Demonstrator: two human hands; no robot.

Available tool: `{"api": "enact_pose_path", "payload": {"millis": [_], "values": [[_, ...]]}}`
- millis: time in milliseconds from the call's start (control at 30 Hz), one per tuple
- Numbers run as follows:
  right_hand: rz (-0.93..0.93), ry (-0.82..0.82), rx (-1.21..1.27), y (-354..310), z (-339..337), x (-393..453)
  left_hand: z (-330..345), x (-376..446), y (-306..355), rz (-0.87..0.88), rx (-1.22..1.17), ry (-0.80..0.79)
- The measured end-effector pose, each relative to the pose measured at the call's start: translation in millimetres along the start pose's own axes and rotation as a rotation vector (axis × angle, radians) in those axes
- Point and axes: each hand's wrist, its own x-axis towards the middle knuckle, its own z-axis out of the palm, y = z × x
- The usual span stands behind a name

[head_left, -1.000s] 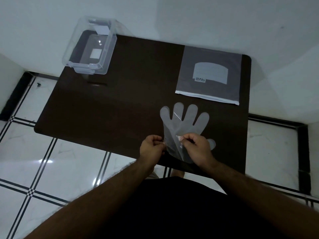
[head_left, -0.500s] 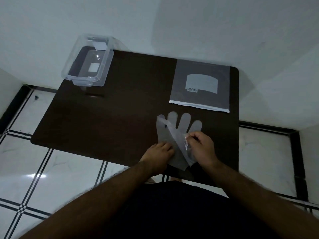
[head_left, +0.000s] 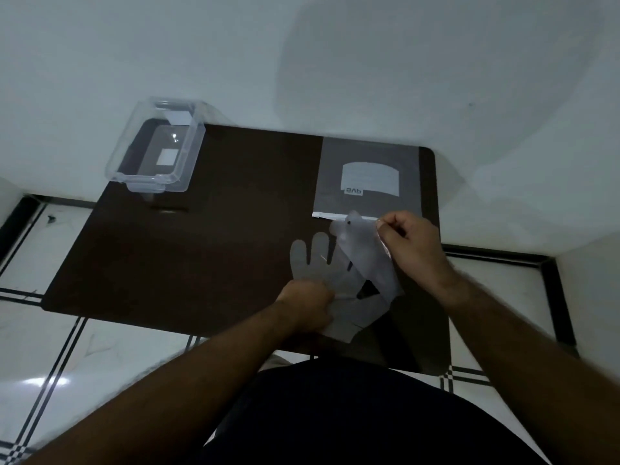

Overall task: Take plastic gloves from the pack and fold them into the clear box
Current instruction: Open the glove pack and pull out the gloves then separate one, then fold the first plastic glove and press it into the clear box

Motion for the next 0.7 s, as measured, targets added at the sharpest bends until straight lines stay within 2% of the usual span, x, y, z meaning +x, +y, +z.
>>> {"api": "enact_pose_path", "payload": {"millis": [67,133,200,267,300,433,600,700], "values": [[-0.062,-0.04,-0.082,-4,-12,7,-19,1,4,-0.056,-0.185,0.053],[-0.141,-0.071,-0.148,-13,-28,13,-44,2,8,-0.056,-0.303,0.247],[-0.228,-0.104,-0.19,-27,-44,18,-72,3,13,0.002,-0.423,0.505],[-0.318,-0.14,-0.231,-44,-59,22,-105,3,20,0.131,-0.584,0.65],[-0.361,-0.157,-0.257,-53,-65,24,-121,3,24,0.205,-0.657,0.64],[-0.467,-0.178,-0.226,-88,-88,27,-177,9,32,0.427,-0.789,0.432],[-0.405,-0.091,-0.04,-120,-104,31,-214,12,29,0.464,-0.891,0.513],[-0.279,-0.144,0.1,-132,-104,37,-229,0,16,0.475,-0.911,0.516]]}}
